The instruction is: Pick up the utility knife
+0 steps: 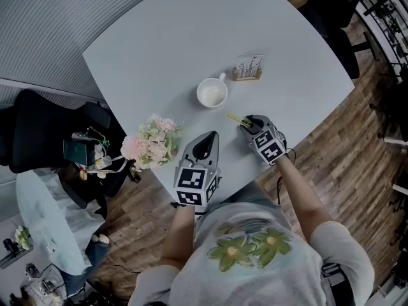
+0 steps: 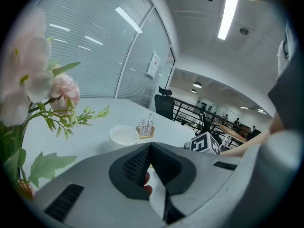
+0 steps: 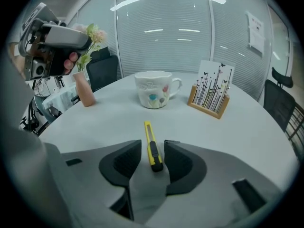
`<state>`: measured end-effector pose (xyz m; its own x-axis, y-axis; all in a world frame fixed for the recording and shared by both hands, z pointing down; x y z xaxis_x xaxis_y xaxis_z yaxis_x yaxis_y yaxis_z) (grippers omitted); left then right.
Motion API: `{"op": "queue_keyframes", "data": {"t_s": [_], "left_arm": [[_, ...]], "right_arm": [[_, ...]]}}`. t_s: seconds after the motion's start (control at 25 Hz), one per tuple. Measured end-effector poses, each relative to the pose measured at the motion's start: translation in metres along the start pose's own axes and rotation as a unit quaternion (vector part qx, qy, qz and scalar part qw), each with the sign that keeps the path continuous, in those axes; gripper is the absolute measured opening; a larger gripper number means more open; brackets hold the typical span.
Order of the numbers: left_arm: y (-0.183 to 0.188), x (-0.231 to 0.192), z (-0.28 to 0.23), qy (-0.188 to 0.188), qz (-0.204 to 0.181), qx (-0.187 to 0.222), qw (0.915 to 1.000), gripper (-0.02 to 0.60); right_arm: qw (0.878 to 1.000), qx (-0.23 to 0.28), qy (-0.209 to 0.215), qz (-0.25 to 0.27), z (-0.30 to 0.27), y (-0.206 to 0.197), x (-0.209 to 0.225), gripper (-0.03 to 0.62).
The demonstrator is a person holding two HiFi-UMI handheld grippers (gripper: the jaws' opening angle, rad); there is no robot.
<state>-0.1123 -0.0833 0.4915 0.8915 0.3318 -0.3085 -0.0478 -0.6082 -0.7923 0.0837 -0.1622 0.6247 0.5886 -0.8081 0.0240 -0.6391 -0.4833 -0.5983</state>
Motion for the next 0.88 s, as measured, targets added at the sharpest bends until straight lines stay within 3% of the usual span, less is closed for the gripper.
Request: {"op": "queue_keyframes", "data": {"t_s": [0.88], "left_arm": [[-0.0019,0.0007,0.0015,-0.002,-0.006,-0.005,1.0,0.002]], "right_arm": [[0.998,-0.017,-0.028,0.05,-0.0003,0.0006,-0.0026,0.072]]}}
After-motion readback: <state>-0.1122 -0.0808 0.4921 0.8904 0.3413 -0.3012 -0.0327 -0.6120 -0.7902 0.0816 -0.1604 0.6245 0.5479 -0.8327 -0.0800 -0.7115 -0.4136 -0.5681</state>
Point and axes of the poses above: the fingertips, and each gripper's own axes: z backward along the fingers, x to its right, y out of its top, the point moved 10 cm from there along z, backward along the fingers, and after that the axes turned 3 degrees about -x, right-handed, at the moved point
